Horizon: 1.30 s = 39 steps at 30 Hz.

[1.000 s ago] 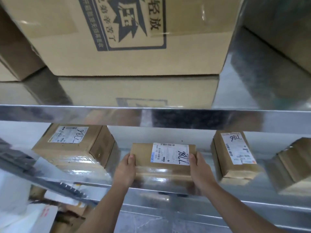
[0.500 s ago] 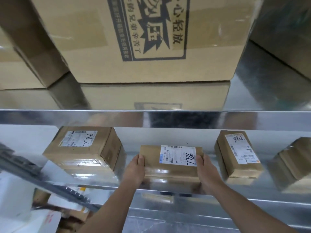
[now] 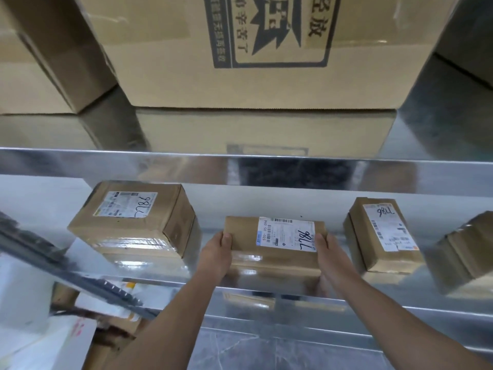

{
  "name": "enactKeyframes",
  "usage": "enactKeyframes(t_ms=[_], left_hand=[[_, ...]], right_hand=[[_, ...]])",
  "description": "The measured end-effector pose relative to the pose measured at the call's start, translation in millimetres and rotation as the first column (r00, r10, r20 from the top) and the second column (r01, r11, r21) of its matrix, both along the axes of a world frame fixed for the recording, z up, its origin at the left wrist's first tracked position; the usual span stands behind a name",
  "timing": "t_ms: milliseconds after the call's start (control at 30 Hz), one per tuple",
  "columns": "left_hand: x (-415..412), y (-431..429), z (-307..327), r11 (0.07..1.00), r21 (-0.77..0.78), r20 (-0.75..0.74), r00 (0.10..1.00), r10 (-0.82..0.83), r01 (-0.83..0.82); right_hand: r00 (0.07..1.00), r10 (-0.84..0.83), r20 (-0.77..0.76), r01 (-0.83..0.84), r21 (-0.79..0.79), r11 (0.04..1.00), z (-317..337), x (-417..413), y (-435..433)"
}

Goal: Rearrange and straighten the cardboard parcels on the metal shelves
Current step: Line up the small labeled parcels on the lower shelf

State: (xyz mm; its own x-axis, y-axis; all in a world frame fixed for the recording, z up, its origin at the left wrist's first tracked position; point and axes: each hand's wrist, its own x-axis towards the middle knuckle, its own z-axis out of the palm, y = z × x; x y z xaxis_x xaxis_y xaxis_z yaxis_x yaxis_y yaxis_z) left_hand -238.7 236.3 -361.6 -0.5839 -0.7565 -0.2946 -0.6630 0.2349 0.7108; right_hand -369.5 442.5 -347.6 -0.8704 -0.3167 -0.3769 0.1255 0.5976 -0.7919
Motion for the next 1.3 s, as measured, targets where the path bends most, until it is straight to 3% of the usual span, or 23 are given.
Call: enactKeyframes(t_ms=[733, 1300], left_hand=[[-16, -10, 1, 0.998, 0.027, -0.028, 0.998, 0.050, -0.049], [-29, -17, 17, 0.999, 0.048, 0.004, 1.000, 0.013, -0.013]], right_hand=[[1.000, 0.027, 0.004, -0.027, -0.014, 1.000, -4, -19, -13], [0.999, 0.033, -0.007, -0.032, 0.100, 0.994, 1, -37, -29]])
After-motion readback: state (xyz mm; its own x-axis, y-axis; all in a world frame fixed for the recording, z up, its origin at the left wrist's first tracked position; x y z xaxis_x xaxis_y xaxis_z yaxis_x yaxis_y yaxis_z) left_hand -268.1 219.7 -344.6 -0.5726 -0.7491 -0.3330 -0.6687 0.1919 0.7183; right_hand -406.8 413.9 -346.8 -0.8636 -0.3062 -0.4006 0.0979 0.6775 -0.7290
